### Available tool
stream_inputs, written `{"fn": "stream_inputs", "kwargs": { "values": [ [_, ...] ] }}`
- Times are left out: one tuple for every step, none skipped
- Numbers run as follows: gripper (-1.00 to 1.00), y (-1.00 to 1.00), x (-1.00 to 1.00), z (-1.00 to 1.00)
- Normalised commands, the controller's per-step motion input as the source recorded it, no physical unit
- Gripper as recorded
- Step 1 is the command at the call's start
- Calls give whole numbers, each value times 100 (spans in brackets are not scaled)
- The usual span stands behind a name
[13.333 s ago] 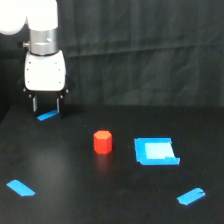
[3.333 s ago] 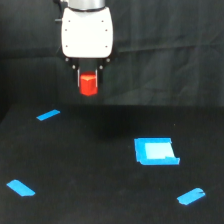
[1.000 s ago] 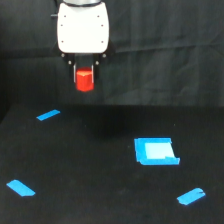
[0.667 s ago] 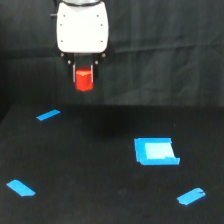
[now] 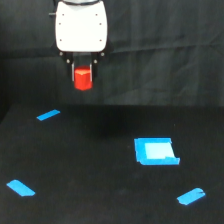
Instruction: Pick up the red object from the table
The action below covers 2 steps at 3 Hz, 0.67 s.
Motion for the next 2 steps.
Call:
{"fn": "stream_inputs", "kwargs": {
  "values": [
    [-93, -2, -4, 8],
    [-94, -2, -3, 8]
  ]
}}
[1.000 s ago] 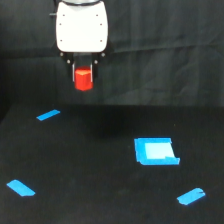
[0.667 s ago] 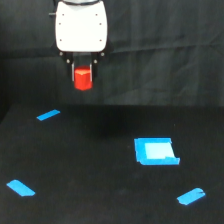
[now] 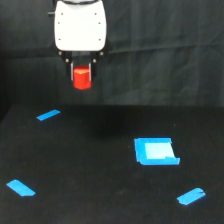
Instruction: Pick up the red object from the table
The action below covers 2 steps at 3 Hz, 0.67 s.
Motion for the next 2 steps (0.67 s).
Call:
{"fn": "stream_inputs", "kwargs": {
  "values": [
    [-95, -3, -3, 8],
    [-95, -2, -3, 8]
  ]
}}
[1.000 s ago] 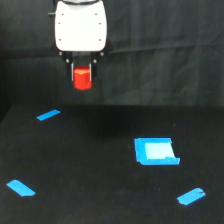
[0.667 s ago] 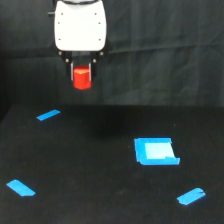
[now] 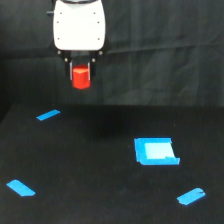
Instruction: Pick up the red object from the table
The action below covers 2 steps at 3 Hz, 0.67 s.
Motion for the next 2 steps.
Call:
{"fn": "stream_inputs", "kwargs": {
  "values": [
    [-96, -3, -3, 7],
    [-97, -3, -3, 7]
  ]
}}
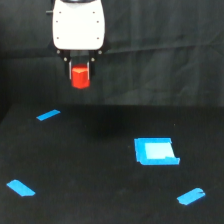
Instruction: Pick up the red object from the table
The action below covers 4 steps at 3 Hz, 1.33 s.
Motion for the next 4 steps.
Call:
{"fn": "stream_inputs", "kwargs": {
  "values": [
    [-97, -3, -3, 7],
    [-97, -3, -2, 8],
    [-97, -3, -2, 8],
    [-98, -3, -2, 7]
  ]
}}
